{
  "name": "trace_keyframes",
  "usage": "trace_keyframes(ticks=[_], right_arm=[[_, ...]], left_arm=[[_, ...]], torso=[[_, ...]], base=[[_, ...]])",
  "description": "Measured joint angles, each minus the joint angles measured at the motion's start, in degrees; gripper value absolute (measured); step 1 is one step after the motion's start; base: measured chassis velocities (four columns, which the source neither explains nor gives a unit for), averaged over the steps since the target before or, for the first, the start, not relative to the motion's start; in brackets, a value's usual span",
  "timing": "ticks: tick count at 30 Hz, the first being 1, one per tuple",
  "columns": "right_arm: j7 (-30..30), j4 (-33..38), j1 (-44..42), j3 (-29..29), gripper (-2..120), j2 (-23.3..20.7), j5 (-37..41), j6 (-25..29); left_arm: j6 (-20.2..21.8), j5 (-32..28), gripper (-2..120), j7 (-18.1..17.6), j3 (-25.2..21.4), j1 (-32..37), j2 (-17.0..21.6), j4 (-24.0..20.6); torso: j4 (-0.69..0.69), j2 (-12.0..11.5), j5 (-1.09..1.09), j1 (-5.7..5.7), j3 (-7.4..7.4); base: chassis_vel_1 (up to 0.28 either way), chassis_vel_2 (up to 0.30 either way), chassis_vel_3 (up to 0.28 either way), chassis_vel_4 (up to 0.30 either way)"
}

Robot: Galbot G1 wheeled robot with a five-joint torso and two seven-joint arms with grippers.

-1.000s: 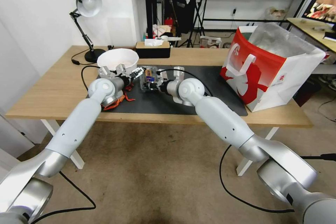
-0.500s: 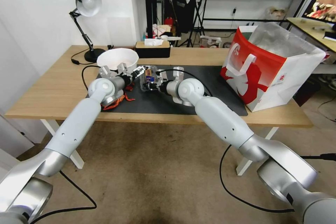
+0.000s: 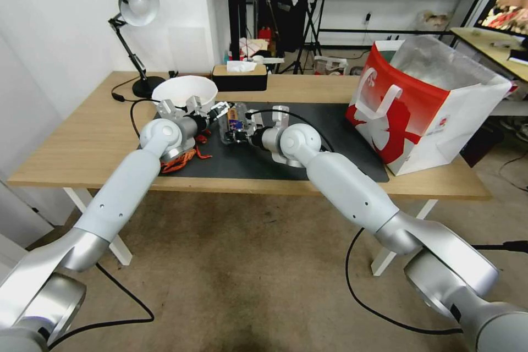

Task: Close the takeout container lid, then place the container into the takeout bag.

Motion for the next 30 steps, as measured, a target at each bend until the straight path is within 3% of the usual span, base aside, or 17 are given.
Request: trace_keyframes(ticks=[25,30], right_arm=[[-0.2,-0.2,0.0,-0.2,0,0.2,-0.1,0.1],[-0.2,-0.2,0.0,-0.3,0,0.1,-0.1,0.1]], left_arm=[[3.6,0.3,100,-1.9,1.0,-1.0,-0.9,1.2],[3.7,0.2,84,-2.2,1.2,-0.9,-1.0,1.4]], torso=[[-0.01,0.0,0.0,0.0,-0.01],[-0.01,0.0,0.0,0.0,-0.01]], base=[[0.0,0.0,0.0,0.0],[0.0,0.0,0.0,0.0]])
